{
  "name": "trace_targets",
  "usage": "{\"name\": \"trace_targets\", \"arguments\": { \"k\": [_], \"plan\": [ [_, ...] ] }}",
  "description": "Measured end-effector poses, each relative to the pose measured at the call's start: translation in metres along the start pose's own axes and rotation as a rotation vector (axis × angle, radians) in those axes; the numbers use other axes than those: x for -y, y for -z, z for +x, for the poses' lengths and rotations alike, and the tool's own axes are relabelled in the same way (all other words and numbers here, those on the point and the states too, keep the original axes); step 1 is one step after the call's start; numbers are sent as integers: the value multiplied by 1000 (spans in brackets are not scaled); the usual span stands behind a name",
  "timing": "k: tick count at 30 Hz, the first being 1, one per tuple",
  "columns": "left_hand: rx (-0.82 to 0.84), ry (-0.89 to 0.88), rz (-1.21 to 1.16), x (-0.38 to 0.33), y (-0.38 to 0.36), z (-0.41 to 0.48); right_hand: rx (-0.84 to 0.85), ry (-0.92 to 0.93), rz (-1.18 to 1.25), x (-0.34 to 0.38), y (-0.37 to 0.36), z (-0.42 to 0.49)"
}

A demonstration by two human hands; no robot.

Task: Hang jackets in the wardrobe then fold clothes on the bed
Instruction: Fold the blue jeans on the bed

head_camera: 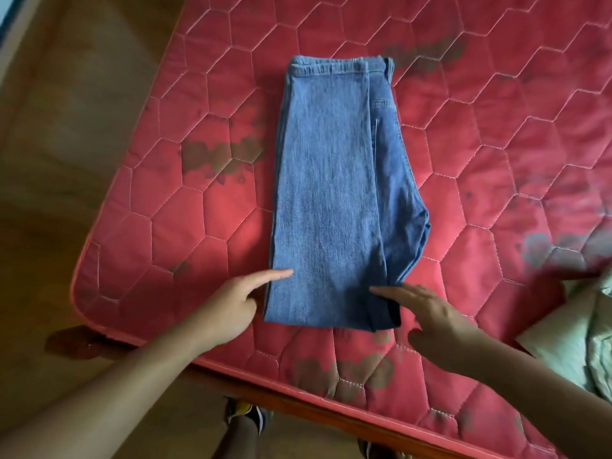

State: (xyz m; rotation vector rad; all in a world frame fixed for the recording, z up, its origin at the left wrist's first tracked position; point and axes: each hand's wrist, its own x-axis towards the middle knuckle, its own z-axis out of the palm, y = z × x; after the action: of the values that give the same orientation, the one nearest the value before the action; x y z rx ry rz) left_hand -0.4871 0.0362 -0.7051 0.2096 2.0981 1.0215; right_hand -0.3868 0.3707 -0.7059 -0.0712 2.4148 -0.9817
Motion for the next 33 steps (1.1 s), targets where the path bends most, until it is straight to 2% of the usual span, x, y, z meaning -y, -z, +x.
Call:
{"name": "trace_targets", "arguments": {
  "k": [1,3,5,7,9,12,13,15,17,19,21,25,28,33],
  "plan": [
    [-36,-115,219,4,4,2,-78,141,-234,-8,-2,3],
    [-157,-315,458,11,8,11,-218,305,-446,-14,-1,10],
    [-243,-404,460,8,13,21,-373,360,-381,-4,11,19],
    [-290,-483,381,-8,25,30,-489,326,-216,13,36,31],
    [-319,-507,103,-38,46,42,-510,237,54,35,74,48],
    [-290,-269,-643,-88,87,85,-487,85,685,56,141,96],
    [-230,-203,-781,-98,96,104,-424,47,844,57,159,116],
    [-52,-80,-872,-107,101,130,-193,-114,1026,47,174,150],
    [93,72,-796,-94,87,137,61,-339,1027,27,161,161],
    [116,144,-680,-73,75,138,173,-473,982,9,140,160],
    [31,86,-571,-59,67,136,115,-482,999,2,128,155],
    [-103,-181,-277,-73,65,114,51,-380,1152,13,130,139],
    [-151,-297,-195,-85,74,102,91,-357,1127,24,134,124],
    [-129,-162,-252,-83,79,134,-71,-451,1048,19,127,138]
  ]
}}
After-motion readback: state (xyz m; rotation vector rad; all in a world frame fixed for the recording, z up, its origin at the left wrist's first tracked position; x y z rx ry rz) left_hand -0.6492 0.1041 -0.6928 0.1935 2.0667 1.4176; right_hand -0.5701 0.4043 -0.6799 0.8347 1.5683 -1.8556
